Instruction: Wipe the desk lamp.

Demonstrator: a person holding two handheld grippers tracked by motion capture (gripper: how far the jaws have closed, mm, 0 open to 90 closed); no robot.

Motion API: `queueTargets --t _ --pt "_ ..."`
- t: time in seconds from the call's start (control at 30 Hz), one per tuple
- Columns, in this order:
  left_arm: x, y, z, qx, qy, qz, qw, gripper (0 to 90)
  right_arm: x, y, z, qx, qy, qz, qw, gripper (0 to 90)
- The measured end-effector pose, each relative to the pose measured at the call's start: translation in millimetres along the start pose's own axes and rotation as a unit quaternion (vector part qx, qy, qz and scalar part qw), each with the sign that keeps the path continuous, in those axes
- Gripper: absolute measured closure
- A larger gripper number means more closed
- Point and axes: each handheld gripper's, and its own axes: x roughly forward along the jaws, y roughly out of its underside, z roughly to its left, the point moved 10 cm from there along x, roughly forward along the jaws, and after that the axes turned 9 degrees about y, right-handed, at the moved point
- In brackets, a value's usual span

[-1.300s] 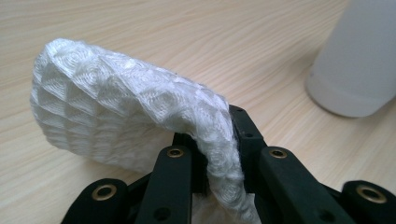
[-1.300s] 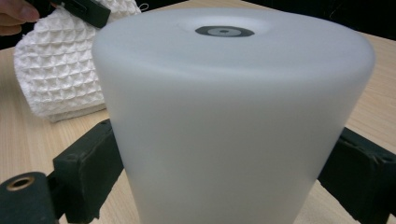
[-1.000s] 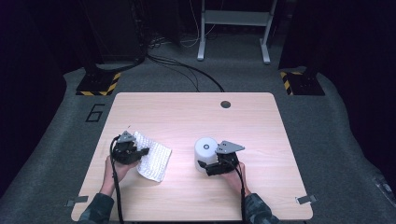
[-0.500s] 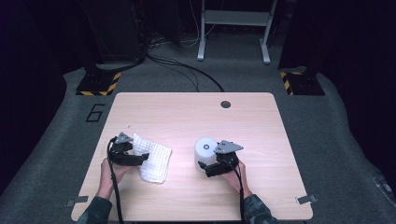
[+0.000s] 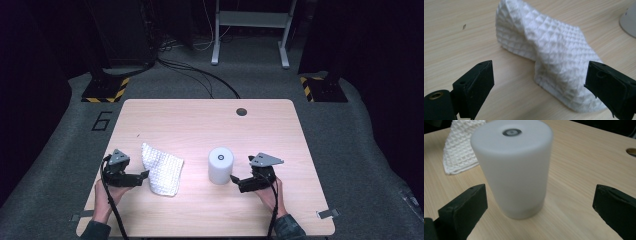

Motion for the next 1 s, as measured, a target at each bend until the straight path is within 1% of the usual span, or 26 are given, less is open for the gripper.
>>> queueTargets --t 0.03,0.1,0.13,0.17,0.2,0.23,0.27,0.3,0.33,0.37,0.4,0.43,0.47,0.5,0.53,0.57,0.6,0.63,0.67,0.7,0.73,0.77,0.8,0.9,1.0 --pt "-0.4 4.2 1.2 -0.002 -0.004 0.001 1.0 7.6 0.0 0.0 0.0 0.0 0.0 0.0 1.0 0.0" --pt "0.1 13.4 3.0 -0.005 -0.008 0.006 0.9999 7.5 -7.0 9.7 -8.5 0.007 0.008 0.011 0.9999 0.0" --pt "-0.2 18.7 3.2 -0.009 -0.007 0.013 0.9999 7.3 -10.2 15.2 -13.1 0.01 0.015 0.017 0.9997 0.0" --pt "0.6 23.5 4.4 -0.011 -0.01 0.014 0.9998 7.0 -13.9 21.3 -17.6 0.015 0.022 0.025 0.9993 0.0" --pt "1.3 28.9 4.9 -0.015 -0.009 0.02 0.9996 6.8 -16.7 27.4 -21.8 0.02 0.024 0.032 0.999 0.0" --pt "2.8 33.9 5.8 -0.018 -0.01 0.024 0.9995 5.5 -22.4 39.8 -30.9 0.033 0.032 0.044 0.998 0.0" --pt "4.4 38.6 7.1 -0.019 -0.013 0.027 0.9994 5.5 -22.4 39.8 -30.9 0.033 0.032 0.044 0.998 0.0" --pt "5.6 43.5 8.1 -0.022 -0.015 0.033 0.9991 4.8 -25.3 46.5 -36.1 0.038 0.039 0.054 0.997 0.0" --pt "6.4 48.5 8.5 -0.025 -0.014 0.041 0.9987 4.3 -27.9 52.9 -40.8 0.044 0.046 0.061 0.9961 0.0" --pt "7.7 52.4 10.0 -0.026 -0.015 0.045 0.9985 4.1 -30.2 59.3 -44.8 0.05 0.051 0.07 0.995 0.0" --pt "8.7 56.0 10.2 -0.03 -0.014 0.049 0.9983 3.7 -32.0 65.8 -50.6 0.05 0.061 0.078 0.9938 0.0" --pt "9.4 58.9 10.7 -0.031 -0.013 0.052 0.9981 3.3 -33.8 71.8 -53.9 0.055 0.065 0.085 0.9927 0.0" --pt "11.6 60.4 11.7 -0.033 -0.018 0.047 0.9982 3.3 -35.1 77.3 -58.6 0.056 0.075 0.09 0.9916 0.0" --pt "12.5 62.5 12.4 -0.03 -0.02 0.049 0.9981 3.2 -36.5 83.3 -61.1 0.064 0.083 0.1 0.9894 0.0" --pt "13.8 64.1 12.9 -0.03 -0.021 0.049 0.9981 3.1 -36.9 89.5 -65.8 0.061 0.093 0.111 0.9876 0.0" --pt "14.5 66.3 13.1 -0.03 -0.019 0.055 0.9978 3.0 -36.6 94.5 -68.5 0.069 0.102 0.117 0.9855 0.0" --pt "16.0 68.5 13.1 -0.029 -0.016 0.06 0.9977 3.0 -36.8 99.3 -72.3 0.067 0.11 0.123 0.984 0.0" --pt "18.0 69.5 13.4 -0.023 -0.02 0.055 0.998 2.9 -36.1 103.7 -73.7 0.075 0.116 0.128 0.9821 0.0" --pt "19.2 69.8 13.5 -0.016 -0.026 0.048 0.9984 2.4 -35.4 108.7 -75.6 0.074 0.122 0.135 0.9805 0.0" --pt "18.9 70.3 13.4 -0.015 -0.029 0.047 0.9984 2.3 -35.6 110.2 -77.5 0.064 0.133 0.137 0.9795 0.0" --pt "18.9 70.6 12.5 -0.017 -0.026 0.042 0.9986 2.0 -35.9 110.1 -77.4 0.064 0.133 0.136 0.9797 0.0" --pt "19.9 70.3 12.9 -0.014 -0.029 0.032 0.999 1.1 -36.1 110.5 -77.4 0.066 0.13 0.139 0.9795 0.0" --pt "19.6 70.9 12.6 -0.012 -0.026 0.028 0.9992 1.1 -36.1 110.5 -77.4 0.066 0.13 0.139 0.9795 0.0" --pt "19.5 71.2 12.4 -0.014 -0.027 0.028 0.9992 0.9 -35.9 110.5 -77.2 0.067 0.13 0.138 0.9796 0.0" --pt "19.5 71.2 12.3 -0.014 -0.026 0.028 0.9992 0.9 -36.3 110.8 -76.8 0.071 0.134 0.137 0.9789 0.0"
